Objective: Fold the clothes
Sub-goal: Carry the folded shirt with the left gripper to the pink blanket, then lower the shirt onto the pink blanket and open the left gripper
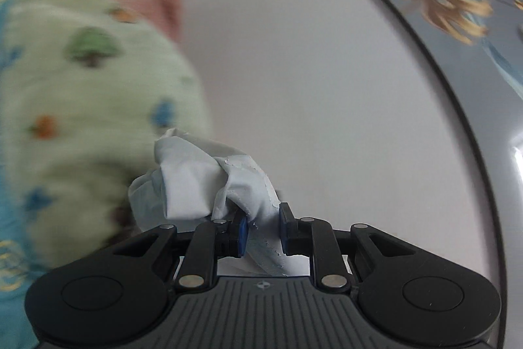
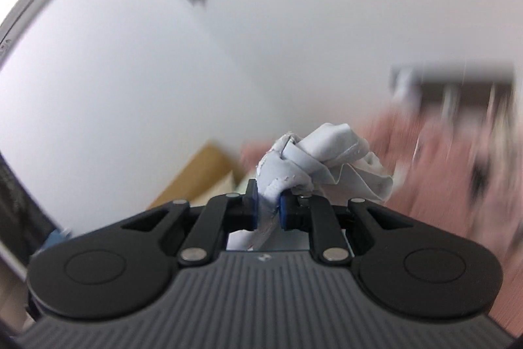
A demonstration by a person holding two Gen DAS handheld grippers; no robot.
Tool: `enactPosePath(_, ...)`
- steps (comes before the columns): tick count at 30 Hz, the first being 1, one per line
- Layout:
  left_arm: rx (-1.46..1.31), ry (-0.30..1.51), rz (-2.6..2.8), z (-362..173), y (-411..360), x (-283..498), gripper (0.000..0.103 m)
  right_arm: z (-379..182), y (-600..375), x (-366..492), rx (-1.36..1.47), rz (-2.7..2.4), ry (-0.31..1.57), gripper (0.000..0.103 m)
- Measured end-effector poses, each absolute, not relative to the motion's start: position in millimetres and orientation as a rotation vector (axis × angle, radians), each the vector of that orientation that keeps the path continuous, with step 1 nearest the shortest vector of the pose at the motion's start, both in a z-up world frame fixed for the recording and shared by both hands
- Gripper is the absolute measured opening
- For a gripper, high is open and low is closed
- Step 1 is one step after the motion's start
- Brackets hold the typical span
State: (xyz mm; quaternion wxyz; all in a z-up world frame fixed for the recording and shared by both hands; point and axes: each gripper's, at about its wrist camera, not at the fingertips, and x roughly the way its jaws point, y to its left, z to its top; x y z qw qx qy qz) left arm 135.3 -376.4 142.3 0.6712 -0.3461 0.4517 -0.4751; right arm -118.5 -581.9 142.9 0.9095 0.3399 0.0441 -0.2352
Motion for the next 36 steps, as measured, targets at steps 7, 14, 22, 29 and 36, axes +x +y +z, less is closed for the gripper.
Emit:
enactPosePath(7,-0.551,1.015,-1.177,66.2,-445.6,83.0,0.021,100.2,-599.8,-175.9,0.617,-0.665,0.135,0.016)
enactPosePath(14,-0.317,0.993,-1.183,6.3,-422.2,35.1,0.022,10.9,-571.1,-221.4,0.649,-0.716,0.315,0.016)
enactPosePath(22,-0.075,0.898,-1.137,57.6,-395.1,7.5,0.079,34.4,-564.4,-236.4,0.682,-0.727,0.449,0.031)
enactPosePath(29,0.026,0.677,-1.151,127.2,-338.3,-41.4,0.103,94.7,-507.2,-262.0,0.531,-0.672,0.379,0.085)
enactPosePath(36,0.058,0.485,-1.126,169.0,-268.4,-90.0,0.103,142.4,-442.1,-288.2,0.381,-0.643,0.287,0.085)
